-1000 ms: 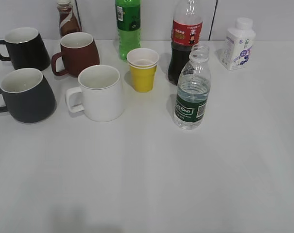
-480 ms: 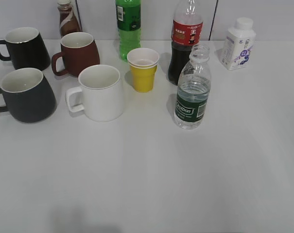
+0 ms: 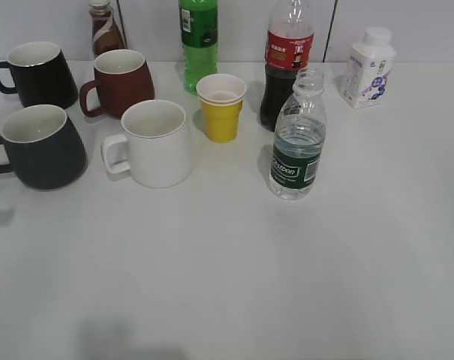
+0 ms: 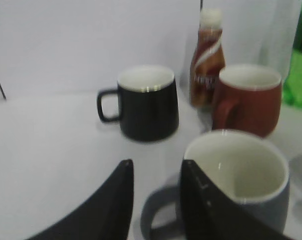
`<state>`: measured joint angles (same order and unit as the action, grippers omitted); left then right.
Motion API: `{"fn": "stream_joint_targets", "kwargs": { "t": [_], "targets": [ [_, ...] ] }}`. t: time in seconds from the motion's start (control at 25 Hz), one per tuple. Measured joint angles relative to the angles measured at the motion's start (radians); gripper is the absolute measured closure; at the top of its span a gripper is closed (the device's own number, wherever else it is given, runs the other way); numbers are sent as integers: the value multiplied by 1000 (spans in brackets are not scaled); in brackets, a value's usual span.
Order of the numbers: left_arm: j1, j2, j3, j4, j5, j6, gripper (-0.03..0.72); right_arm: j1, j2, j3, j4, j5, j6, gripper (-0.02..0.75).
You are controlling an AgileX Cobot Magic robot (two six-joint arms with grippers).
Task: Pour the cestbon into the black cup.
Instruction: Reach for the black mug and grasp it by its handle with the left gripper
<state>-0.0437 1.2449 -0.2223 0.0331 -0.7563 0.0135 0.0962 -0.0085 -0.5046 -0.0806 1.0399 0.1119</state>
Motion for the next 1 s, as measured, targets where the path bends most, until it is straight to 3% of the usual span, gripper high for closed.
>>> {"fn": "stream_joint_targets", "kwargs": {
  "t": [0.28, 0.64, 1.0],
  "targets": [
    [0, 210, 1, -3, -140, 0, 440, 0, 0, 0, 0, -1, 0, 148],
    [0, 323, 19, -56, -231, 8, 435, 0, 0, 0, 0, 0, 0, 148],
    [0, 425, -16, -54, -262, 8, 372, 0, 0, 0, 3, 0, 0, 148]
  ]
}}
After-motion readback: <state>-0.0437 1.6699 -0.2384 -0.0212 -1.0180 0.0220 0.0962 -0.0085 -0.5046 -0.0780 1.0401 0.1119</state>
